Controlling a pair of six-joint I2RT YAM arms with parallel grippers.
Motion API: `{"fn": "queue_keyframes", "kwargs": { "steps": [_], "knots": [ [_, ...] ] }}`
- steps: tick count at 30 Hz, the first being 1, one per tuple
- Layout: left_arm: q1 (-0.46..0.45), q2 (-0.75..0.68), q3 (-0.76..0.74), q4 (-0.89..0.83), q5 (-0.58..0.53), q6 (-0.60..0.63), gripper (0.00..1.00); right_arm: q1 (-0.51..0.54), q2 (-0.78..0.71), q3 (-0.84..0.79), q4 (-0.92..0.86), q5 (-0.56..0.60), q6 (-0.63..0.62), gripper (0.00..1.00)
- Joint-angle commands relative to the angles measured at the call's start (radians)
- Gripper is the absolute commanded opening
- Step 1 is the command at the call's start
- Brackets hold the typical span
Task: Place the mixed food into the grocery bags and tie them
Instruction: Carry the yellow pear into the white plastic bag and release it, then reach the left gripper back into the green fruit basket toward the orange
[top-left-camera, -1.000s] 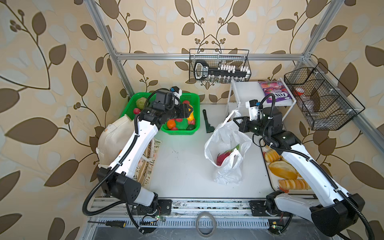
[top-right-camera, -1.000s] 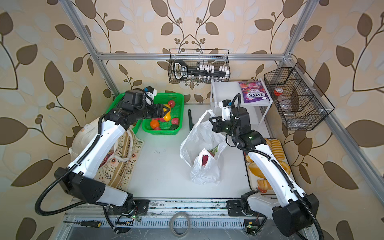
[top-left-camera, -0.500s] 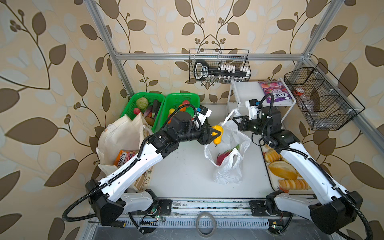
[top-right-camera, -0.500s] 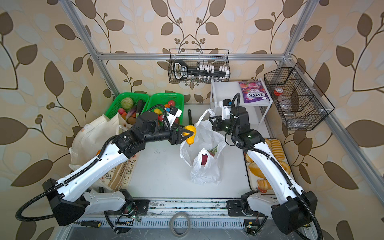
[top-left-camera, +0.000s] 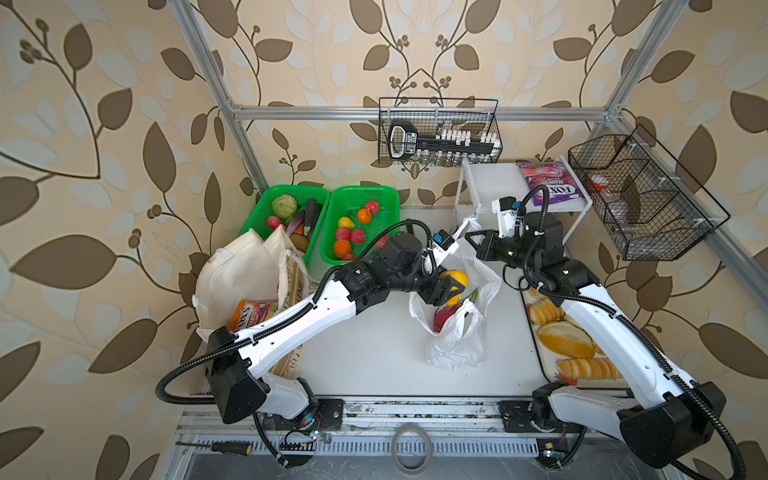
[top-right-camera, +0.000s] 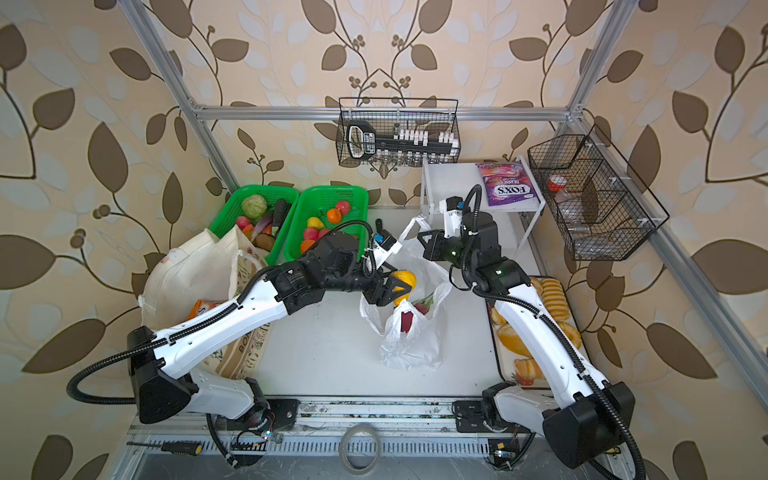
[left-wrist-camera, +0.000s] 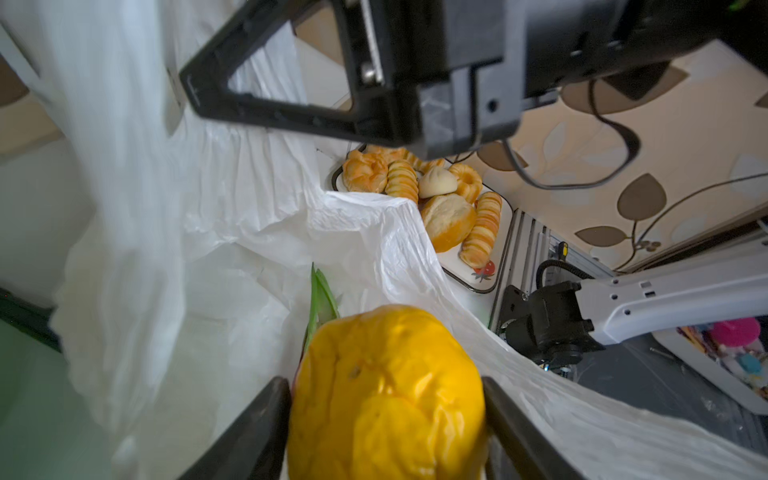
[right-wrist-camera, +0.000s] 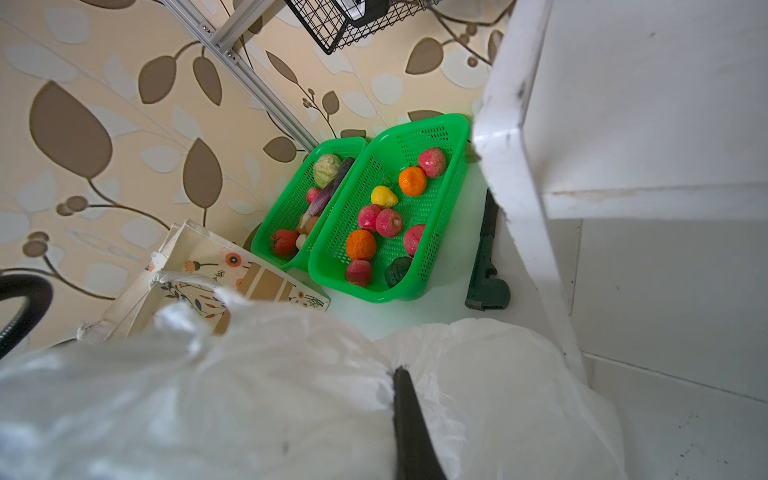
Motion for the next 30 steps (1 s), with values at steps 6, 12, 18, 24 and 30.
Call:
{"fn": "queue_keyframes", "kwargs": {
  "steps": [6,12,18,24,30],
  "knots": [
    [-0.008,-0.127,0.014,0.067,-0.058,0.053,0.96,-0.022,-0.006,0.029,0.007,-0.014,0.007,0.00],
    [-0.006,-0.254,-0.036,0.122,-0.176,0.047,0.91,-0.027,-0.003,0.026,0.012,-0.015,0.008,0.00],
    [0.061,-0.336,-0.099,0.162,-0.406,-0.012,0.89,-0.032,-0.004,0.019,0.012,-0.020,0.007,0.00],
    [0.333,-0.234,-0.040,-0.017,-0.391,-0.254,0.90,-0.033,-0.010,0.020,0.011,-0.030,0.006,0.00],
    [0.562,0.014,0.052,-0.102,-0.285,-0.370,0.91,-0.033,-0.017,0.022,0.017,-0.038,0.015,0.00]
  ]
}}
